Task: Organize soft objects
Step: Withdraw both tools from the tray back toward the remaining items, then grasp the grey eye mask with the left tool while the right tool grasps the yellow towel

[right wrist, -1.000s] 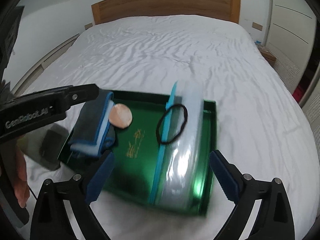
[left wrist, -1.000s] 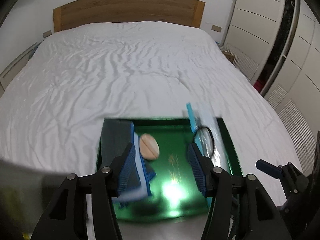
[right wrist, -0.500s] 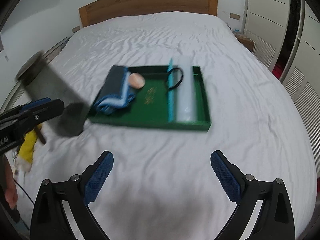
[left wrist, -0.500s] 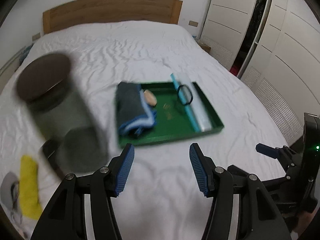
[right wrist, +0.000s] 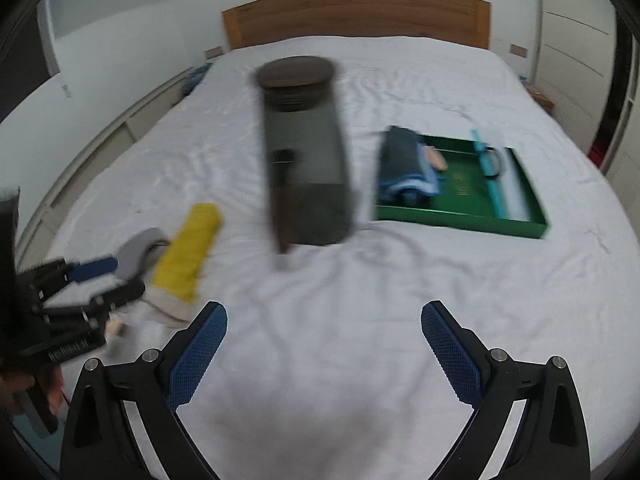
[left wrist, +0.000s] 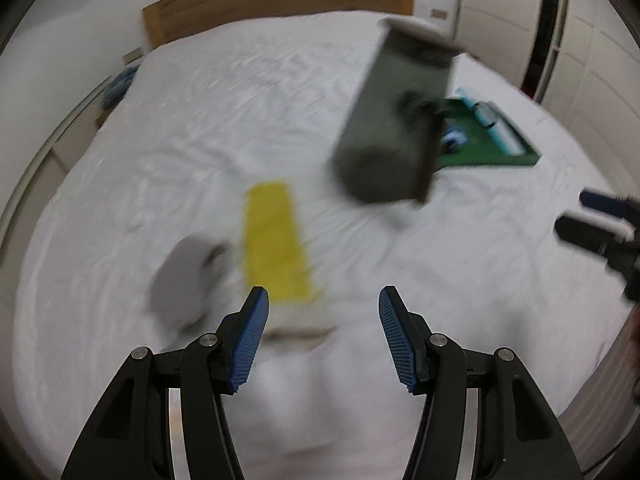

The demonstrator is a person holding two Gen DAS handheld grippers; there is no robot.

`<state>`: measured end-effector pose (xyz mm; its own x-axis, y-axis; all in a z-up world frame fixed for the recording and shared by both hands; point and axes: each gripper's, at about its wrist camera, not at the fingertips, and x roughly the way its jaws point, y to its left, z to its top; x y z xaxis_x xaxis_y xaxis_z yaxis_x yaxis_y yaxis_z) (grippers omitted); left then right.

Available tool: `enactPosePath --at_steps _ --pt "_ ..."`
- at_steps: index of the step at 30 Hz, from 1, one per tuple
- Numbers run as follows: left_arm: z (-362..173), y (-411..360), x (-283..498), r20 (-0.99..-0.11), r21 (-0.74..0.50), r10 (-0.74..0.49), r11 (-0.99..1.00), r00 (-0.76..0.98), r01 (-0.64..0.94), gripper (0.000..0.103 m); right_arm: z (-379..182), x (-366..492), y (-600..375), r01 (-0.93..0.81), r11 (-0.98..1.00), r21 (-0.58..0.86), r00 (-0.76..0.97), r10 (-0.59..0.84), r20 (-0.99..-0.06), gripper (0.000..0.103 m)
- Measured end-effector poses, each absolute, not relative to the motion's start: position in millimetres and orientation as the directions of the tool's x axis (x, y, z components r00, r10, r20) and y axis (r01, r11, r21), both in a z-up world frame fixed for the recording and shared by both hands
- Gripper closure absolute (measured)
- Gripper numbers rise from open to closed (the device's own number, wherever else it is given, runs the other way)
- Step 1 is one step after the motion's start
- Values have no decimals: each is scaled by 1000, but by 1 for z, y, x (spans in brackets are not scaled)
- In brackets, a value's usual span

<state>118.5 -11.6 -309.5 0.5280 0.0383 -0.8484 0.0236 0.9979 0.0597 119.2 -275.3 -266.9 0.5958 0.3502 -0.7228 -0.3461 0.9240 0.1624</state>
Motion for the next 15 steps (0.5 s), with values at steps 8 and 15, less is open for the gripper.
enactPosePath --at_steps 8,15 --pt "-355 64 73 -886 131 137 990 442 -44 52 -282 89 -180 -379 901 209 545 400 -736 3" --pt "-382 93 57 -910 108 115 993 399 -39 52 -312 87 -127 -392 891 230 471 409 -782 3"
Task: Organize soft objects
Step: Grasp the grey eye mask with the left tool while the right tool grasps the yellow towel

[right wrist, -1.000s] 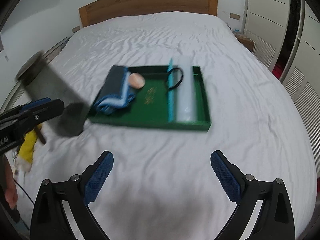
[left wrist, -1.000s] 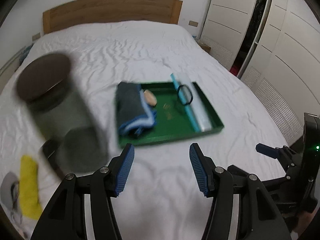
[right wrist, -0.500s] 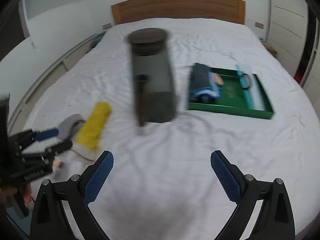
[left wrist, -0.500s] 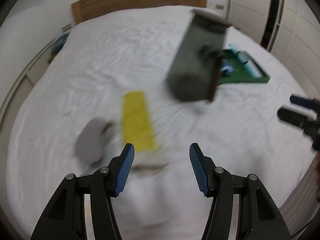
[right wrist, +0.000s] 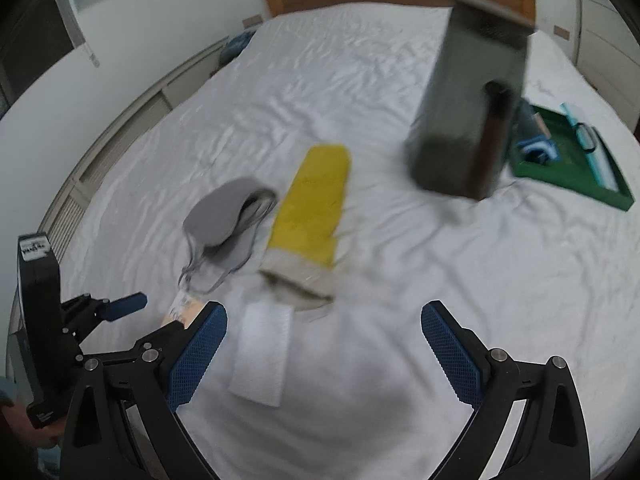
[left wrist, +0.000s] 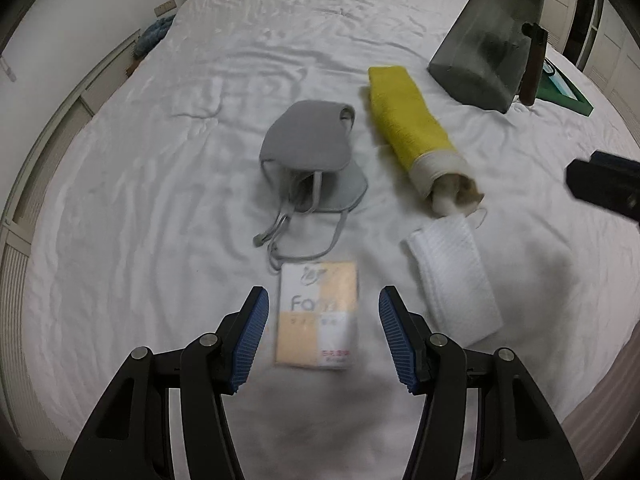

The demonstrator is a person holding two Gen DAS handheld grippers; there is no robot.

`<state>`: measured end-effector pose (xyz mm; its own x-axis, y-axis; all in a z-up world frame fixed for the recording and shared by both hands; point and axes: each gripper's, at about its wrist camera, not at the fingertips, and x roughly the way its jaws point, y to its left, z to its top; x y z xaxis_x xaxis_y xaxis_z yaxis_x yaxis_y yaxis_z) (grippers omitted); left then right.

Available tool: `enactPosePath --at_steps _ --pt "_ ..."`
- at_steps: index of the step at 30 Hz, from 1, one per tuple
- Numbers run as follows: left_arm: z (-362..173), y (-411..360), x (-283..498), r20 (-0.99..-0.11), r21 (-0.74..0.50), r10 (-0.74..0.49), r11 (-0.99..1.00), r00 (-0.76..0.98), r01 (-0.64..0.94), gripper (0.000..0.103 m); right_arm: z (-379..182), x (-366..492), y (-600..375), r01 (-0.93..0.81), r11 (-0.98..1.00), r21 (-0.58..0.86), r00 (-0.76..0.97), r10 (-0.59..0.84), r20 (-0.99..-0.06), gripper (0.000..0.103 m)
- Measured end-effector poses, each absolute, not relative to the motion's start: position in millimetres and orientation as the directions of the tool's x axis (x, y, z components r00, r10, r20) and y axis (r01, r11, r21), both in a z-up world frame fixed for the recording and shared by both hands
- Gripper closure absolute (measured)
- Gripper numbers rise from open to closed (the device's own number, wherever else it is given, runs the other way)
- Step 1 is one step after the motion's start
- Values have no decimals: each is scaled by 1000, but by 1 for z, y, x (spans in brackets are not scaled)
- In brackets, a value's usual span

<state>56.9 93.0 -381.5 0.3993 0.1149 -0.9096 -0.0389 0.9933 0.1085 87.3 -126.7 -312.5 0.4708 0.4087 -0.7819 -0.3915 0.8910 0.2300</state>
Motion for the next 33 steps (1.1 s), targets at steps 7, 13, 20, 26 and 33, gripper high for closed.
enactPosePath --at_steps 7,13,20,26,33 --pt "-372 118 97 -892 32 56 998 448 -62 52 -324 125 -99 -367 902 227 485 394 -781 4" --pt "-368 138 145 -874 -12 28 997 485 -79 52 -344 175 -73 -343 913 222 506 379 -775 4" --pt "-384 138 174 -888 -26 -5 999 459 -39 52 -370 205 -54 -348 918 191 480 349 -805 10" --pt "-411 137 194 -918 -36 -26 999 397 -18 52 -390 225 -45 -371 908 192 425 350 -835 20" --pt "-429 135 203 -934 -51 -39 998 356 -23 49 -416 245 -39 -380 895 232 369 377 -850 28"
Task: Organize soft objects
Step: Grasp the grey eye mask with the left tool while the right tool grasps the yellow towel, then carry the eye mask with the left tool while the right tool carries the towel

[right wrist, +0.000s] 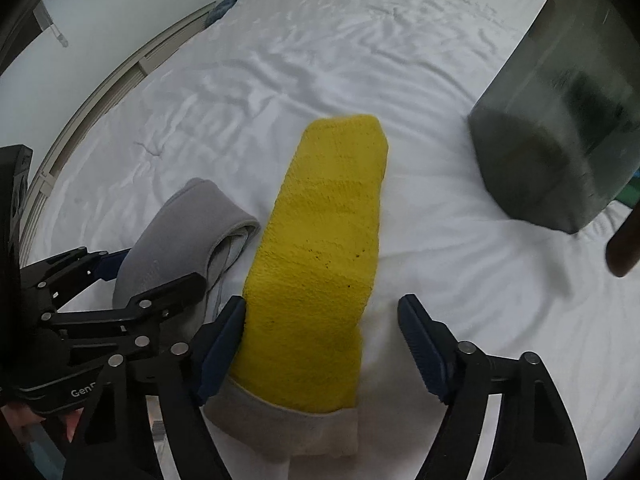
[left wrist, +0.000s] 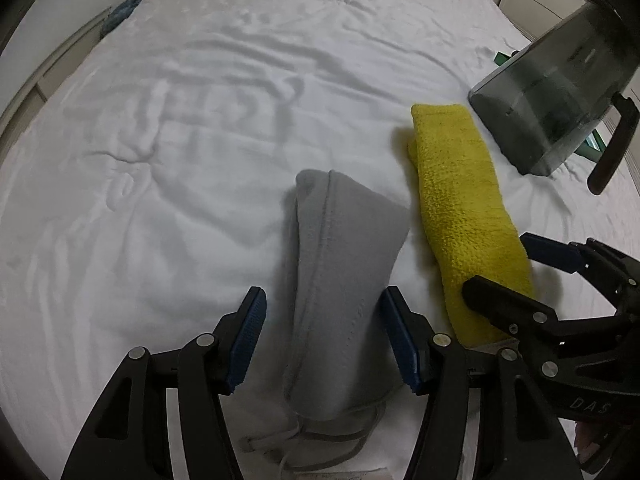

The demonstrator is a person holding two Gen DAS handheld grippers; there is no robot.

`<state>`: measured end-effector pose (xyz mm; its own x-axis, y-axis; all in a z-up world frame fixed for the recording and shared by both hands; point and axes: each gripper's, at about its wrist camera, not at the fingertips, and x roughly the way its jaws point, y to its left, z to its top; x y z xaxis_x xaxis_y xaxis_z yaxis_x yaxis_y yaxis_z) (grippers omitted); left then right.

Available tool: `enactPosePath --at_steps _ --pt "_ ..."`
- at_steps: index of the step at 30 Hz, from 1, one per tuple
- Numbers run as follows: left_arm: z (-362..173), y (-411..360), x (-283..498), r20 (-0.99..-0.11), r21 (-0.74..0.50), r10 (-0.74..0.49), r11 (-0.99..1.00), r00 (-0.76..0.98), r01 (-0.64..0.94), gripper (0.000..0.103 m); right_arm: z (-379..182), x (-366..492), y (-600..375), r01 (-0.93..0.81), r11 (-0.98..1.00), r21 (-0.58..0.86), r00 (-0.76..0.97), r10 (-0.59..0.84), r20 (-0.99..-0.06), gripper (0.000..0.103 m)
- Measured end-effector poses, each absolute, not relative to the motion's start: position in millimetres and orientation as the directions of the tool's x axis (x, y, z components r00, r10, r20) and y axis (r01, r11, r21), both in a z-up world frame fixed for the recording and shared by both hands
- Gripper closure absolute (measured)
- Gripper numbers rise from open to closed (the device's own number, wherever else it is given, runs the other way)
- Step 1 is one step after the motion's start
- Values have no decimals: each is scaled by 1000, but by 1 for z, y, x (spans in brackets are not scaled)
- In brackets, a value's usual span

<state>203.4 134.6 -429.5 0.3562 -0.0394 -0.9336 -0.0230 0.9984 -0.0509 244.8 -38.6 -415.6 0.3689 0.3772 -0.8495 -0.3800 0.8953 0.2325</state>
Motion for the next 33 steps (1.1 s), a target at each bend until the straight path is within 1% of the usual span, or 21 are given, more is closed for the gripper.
enactPosePath --at_steps 1,3,5,6,7,8,10,11,12,13,15,18,20,26,33 --pt "-431 134 204 -934 -52 -40 998 355 -25 48 -417 246 -39 -381 894 235 366 379 -850 29" --pt "-433 133 205 -934 -51 -40 998 354 -23 48 -420 249 -37 -395 887 239 357 388 -850 37" --pt "-436 131 204 -936 -54 -43 998 351 -20 48 -424 250 -33 -415 877 243 343 398 -851 55" --pt "-437 130 205 -936 -55 -44 998 349 -20 48 -425 250 -30 -426 872 240 339 400 -852 59" --pt "-439 130 205 -937 -55 -45 998 346 -19 48 -426 251 -28 -434 869 238 336 402 -852 66" --pt "-441 130 206 -938 -60 -50 998 343 -19 48 -428 251 -26 -441 865 240 332 406 -852 70" --pt "-445 130 207 -941 -68 -57 997 335 -22 49 -430 253 -24 -444 860 252 322 416 -851 75" --pt "-445 130 208 -940 -67 -56 998 336 -20 51 -432 255 -23 -448 858 253 318 417 -851 78" --pt "-446 129 208 -940 -68 -58 998 336 -18 56 -433 256 -22 -454 853 255 314 421 -851 80" --pt "-446 128 209 -940 -75 -65 997 336 -17 58 -434 257 -22 -458 850 262 308 428 -850 83" --pt "-444 126 210 -939 -75 -65 997 338 -15 65 -434 259 -24 -460 846 270 303 436 -848 85" --pt "-440 121 210 -934 -56 -47 998 353 -15 72 -430 258 -25 -472 840 267 314 443 -840 87" --pt "-436 119 208 -930 -40 -30 999 366 -19 74 -426 255 -26 -483 836 260 326 448 -833 88" --pt "-419 112 203 -910 1 12 1000 414 -25 76 -410 245 -32 -507 831 227 375 450 -810 89" --pt "-390 108 197 -877 10 35 999 479 -53 76 -384 232 -43 -541 821 184 429 457 -779 89"
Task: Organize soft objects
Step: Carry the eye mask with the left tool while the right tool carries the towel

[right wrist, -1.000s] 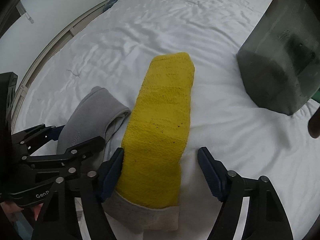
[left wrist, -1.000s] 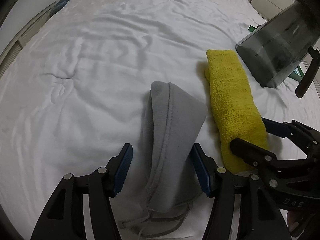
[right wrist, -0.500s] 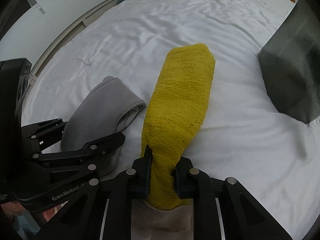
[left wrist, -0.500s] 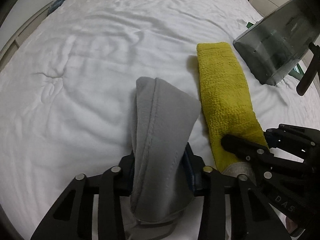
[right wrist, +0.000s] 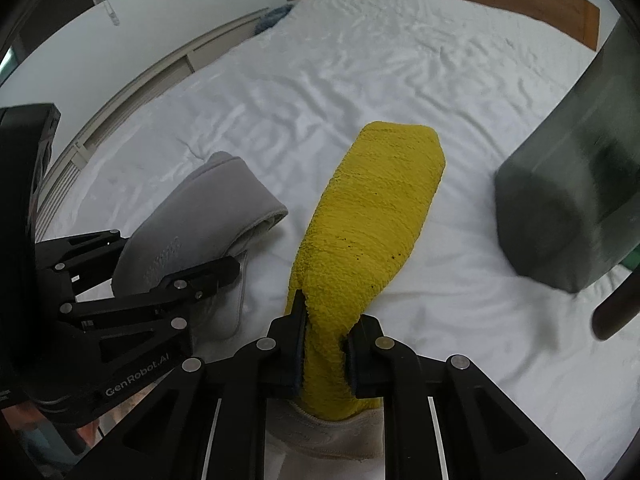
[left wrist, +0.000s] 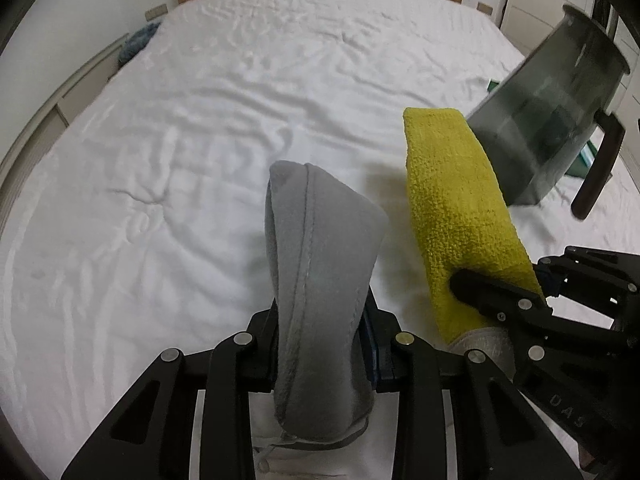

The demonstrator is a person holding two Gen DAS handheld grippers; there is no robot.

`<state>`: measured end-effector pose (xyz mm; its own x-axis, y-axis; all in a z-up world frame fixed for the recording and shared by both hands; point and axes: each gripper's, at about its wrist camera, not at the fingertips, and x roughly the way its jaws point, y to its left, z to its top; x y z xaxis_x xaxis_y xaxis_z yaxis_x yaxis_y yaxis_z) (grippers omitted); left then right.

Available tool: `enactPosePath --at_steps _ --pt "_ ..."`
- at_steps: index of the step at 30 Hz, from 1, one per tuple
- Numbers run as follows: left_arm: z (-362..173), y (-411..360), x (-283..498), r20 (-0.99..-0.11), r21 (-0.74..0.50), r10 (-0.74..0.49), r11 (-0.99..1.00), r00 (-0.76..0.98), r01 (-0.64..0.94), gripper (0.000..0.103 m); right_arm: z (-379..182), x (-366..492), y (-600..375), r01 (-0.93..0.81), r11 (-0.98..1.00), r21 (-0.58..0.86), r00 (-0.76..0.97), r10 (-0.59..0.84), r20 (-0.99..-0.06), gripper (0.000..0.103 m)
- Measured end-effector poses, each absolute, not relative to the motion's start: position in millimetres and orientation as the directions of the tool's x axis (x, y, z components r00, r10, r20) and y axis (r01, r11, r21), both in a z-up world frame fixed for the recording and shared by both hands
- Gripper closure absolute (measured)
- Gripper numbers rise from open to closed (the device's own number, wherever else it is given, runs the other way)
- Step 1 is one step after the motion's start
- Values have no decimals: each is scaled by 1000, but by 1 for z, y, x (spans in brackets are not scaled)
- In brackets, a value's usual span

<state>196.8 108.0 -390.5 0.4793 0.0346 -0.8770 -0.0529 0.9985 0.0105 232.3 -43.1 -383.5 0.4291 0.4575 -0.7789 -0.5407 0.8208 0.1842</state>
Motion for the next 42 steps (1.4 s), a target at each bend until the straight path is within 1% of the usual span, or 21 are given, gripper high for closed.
enactPosePath --at_steps 10,18,24,29,35,42 --pt "-352 82 183 -854 -3 26 998 520 -55 76 -343 192 -89 -582 796 167 480 502 -720 89" --pt "-312 35 157 -840 -23 -12 1000 542 -15 76 -318 147 -164 -585 793 172 490 514 -704 89" --pt "-290 -21 142 -837 -47 -78 996 541 71 76 -305 127 -239 -533 831 160 520 471 -713 89" --pt "-276 -77 146 -825 -89 -161 984 541 156 76 -298 123 -301 -469 872 139 550 412 -726 89" --pt "-266 -141 170 -805 -149 -251 962 538 228 76 -291 134 -359 -397 912 105 591 342 -731 89" --pt "-278 -204 218 -792 -182 -296 949 534 257 76 -295 172 -398 -339 939 63 620 274 -735 89"
